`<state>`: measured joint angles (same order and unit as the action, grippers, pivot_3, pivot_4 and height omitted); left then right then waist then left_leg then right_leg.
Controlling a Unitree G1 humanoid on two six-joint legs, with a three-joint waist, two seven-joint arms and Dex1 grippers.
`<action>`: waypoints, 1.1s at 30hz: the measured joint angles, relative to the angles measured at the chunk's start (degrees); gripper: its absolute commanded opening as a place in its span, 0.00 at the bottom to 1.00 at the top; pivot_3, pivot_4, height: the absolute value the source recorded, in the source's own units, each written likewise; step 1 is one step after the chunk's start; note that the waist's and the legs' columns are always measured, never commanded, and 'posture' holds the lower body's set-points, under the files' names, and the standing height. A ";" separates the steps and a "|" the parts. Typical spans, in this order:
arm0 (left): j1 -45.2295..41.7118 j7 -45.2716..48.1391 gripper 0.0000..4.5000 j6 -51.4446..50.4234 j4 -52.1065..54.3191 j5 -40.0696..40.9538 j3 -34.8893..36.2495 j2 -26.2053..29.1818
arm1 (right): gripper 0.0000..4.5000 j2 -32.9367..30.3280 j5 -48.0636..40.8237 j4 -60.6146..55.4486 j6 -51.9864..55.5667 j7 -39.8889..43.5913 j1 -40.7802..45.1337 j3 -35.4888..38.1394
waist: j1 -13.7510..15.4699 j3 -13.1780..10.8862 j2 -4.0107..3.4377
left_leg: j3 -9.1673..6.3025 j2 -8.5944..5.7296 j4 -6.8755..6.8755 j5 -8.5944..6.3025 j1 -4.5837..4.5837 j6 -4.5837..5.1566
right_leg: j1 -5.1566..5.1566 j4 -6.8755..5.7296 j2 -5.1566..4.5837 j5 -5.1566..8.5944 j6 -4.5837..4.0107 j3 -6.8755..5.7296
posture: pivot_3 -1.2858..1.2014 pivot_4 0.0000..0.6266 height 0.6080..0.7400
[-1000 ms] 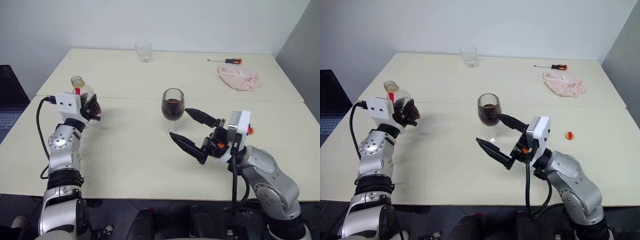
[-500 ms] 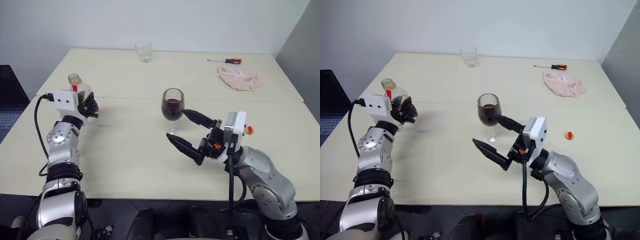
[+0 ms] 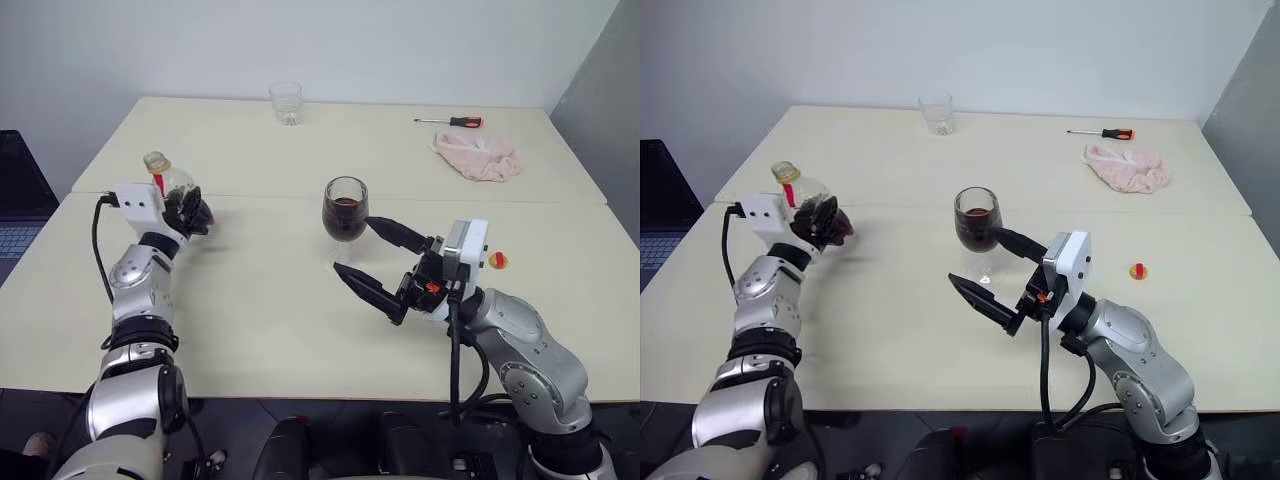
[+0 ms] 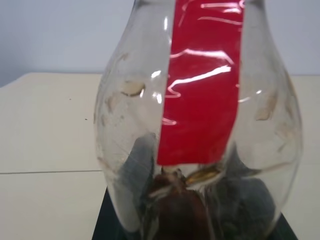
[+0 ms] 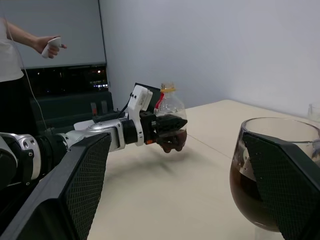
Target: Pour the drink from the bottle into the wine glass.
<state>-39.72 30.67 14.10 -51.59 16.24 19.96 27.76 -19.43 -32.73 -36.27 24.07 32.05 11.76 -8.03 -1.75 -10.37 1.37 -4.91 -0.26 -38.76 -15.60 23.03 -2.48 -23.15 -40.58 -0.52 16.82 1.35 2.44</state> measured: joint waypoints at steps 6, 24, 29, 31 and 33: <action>2.19 0.01 0.23 -0.09 -0.07 -0.51 -0.61 -0.08 | 1.00 0.10 0.06 0.12 -0.22 -0.01 -0.06 0.03 | 0.09 0.00 0.00 | -0.04 0.01 0.00 0.00 0.00 0.00 | 0.00 0.00 0.00 0.00 0.00 -0.03 | 0.52 0.24 1.00; 2.16 1.27 0.99 0.12 -0.11 -0.91 -0.67 -0.05 | 1.00 0.12 0.14 1.12 -1.17 0.14 -0.05 0.03 | 0.07 0.00 0.00 | -0.02 0.01 0.01 0.00 0.00 0.00 | 0.00 0.01 0.00 0.00 0.00 -0.01 | 0.52 0.24 1.00; 2.89 1.26 0.99 0.00 1.01 -0.82 -0.64 -0.05 | 1.00 -0.26 0.14 1.14 -1.17 0.21 -0.06 0.06 | 0.04 0.00 0.00 | -0.02 0.03 0.01 0.00 0.00 0.00 | 0.00 0.02 -0.01 0.00 0.00 -0.01 | 0.52 0.24 1.00; 4.96 1.19 0.99 -0.56 4.22 -0.53 -0.53 -0.05 | 1.00 -0.43 0.12 1.11 -1.21 0.26 -0.48 0.12 | -0.03 0.00 0.00 | -0.02 0.10 0.03 0.00 0.00 0.00 | 0.00 0.03 -0.02 0.00 0.00 0.00 | 0.52 0.24 1.00; 8.61 1.10 0.99 -2.18 9.46 0.21 -0.38 0.00 | 1.00 -0.71 0.12 1.10 -1.22 0.27 -1.65 0.26 | -0.06 0.00 0.00 | -0.01 0.19 0.05 0.00 0.00 0.00 | 0.00 0.05 -0.05 0.00 0.00 0.03 | 0.52 0.24 1.00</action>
<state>-31.11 31.77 11.92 -42.13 16.45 19.59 27.76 -20.14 -32.61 -35.17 22.84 32.32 10.11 -7.77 -1.82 -10.37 1.37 -4.92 -0.07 -38.70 -15.60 23.03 -2.48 -23.15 -40.53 -0.57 16.82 1.35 2.47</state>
